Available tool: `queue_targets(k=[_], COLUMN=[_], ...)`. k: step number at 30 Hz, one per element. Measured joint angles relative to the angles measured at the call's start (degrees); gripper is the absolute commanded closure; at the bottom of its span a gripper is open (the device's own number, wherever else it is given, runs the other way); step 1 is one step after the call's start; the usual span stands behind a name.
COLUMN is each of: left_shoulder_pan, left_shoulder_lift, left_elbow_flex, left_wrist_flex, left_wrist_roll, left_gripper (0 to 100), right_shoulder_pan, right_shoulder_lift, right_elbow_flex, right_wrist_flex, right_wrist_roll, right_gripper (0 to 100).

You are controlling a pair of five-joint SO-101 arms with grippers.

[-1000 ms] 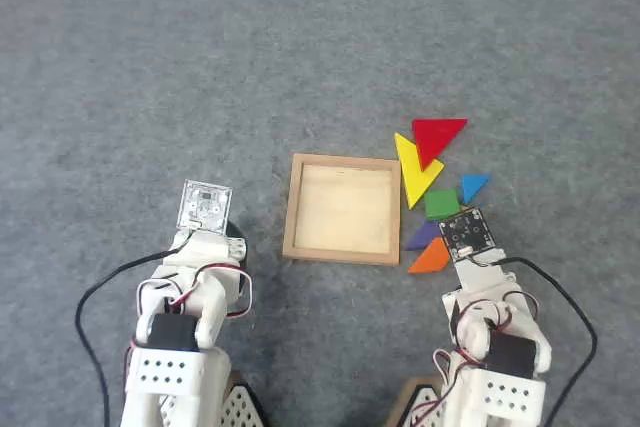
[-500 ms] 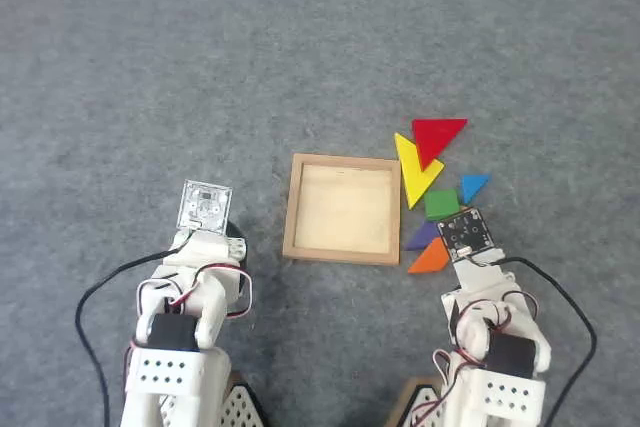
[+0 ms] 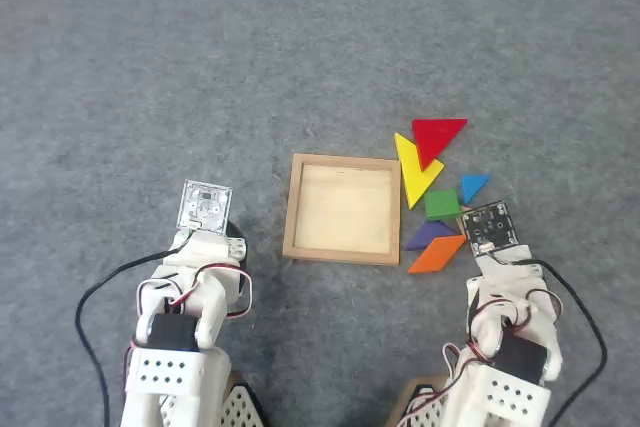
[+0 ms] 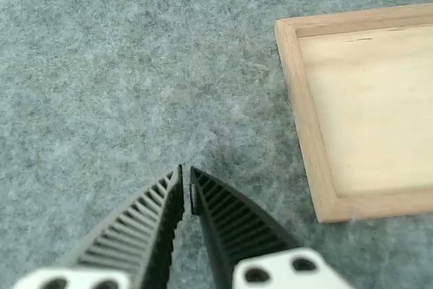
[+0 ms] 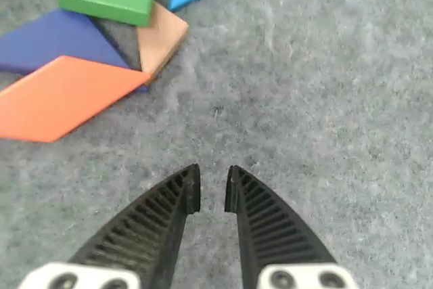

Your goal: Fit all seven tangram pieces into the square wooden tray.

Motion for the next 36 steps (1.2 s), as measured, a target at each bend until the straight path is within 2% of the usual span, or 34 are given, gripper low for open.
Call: queue_targets(k=[6,9,15,20,24,28,33,36], left_shoulder_pan=[0.0,0.0,0.0,0.0,0.0,0.0,0.0,0.0], left_shoulder_lift=[0.0,0.0,0.0,0.0,0.0,0.0,0.0,0.0], left_elbow_flex=[0.0,0.0,0.0,0.0,0.0,0.0,0.0,0.0], left_wrist_flex=[0.0,0.0,0.0,0.0,0.0,0.0,0.0,0.0], left_wrist_roll=[0.0,0.0,0.0,0.0,0.0,0.0,0.0,0.0], left_gripper=[98,98,98,98,98,98,98,98], right_shoulder_pan=[-5.3,-9.1,-17.3,-21.8,-24.9,-26.9,-26.7,-26.8], right_shoulder_lift=[2.3,12.5,49.1,85.1,110.8,129.8,146.8,153.0], right_elbow_flex=[-11.8,-21.5,-51.0,-81.8,-103.0,-120.2,-136.8,-146.1], right_wrist_flex=[1.5,1.7,2.5,8.2,9.8,10.4,11.3,13.8], right_wrist_roll=[-1.7,-4.2,-14.6,-24.3,-31.0,-39.0,-51.4,-56.1], right_gripper=[91.8,91.8,91.5,79.8,80.0,78.3,65.6,66.9])
